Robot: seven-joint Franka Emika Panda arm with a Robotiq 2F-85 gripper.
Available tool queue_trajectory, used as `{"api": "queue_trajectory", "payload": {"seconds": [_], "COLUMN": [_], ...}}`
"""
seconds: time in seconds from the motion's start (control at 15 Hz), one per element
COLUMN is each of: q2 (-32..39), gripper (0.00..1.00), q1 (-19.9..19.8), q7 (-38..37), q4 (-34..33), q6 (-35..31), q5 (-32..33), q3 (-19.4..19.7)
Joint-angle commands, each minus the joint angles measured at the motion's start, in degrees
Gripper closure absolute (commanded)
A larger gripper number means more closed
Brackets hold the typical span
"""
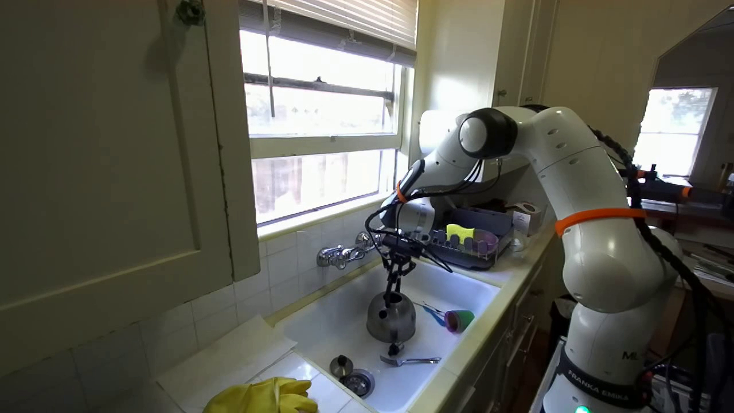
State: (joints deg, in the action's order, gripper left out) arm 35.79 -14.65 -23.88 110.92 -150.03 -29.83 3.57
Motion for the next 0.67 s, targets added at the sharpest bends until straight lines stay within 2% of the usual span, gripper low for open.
{"api": "queue_trajectory", "payload": {"seconds": [0.0, 0.4, 0.47, 0.53, 0.6], "q2": [-0.2, -1.1, -1.5, -2.1, -2.8], "gripper": [0.95, 0.95, 0.53, 0.53, 0.48], "q1": [2.8, 3.7, 3.5, 3.2, 3.1], "q7": [-7.5, -13.8, -14.0, -13.5, -12.8], "q4": [-0.3, 0.4, 0.7, 1.4, 2.3], "q6": [0.7, 1.2, 1.4, 1.0, -0.1], "q5": [-2.1, -2.8, -2.9, -3.1, -3.3], "q3": [1.1, 1.2, 1.1, 0.9, 0.9]}}
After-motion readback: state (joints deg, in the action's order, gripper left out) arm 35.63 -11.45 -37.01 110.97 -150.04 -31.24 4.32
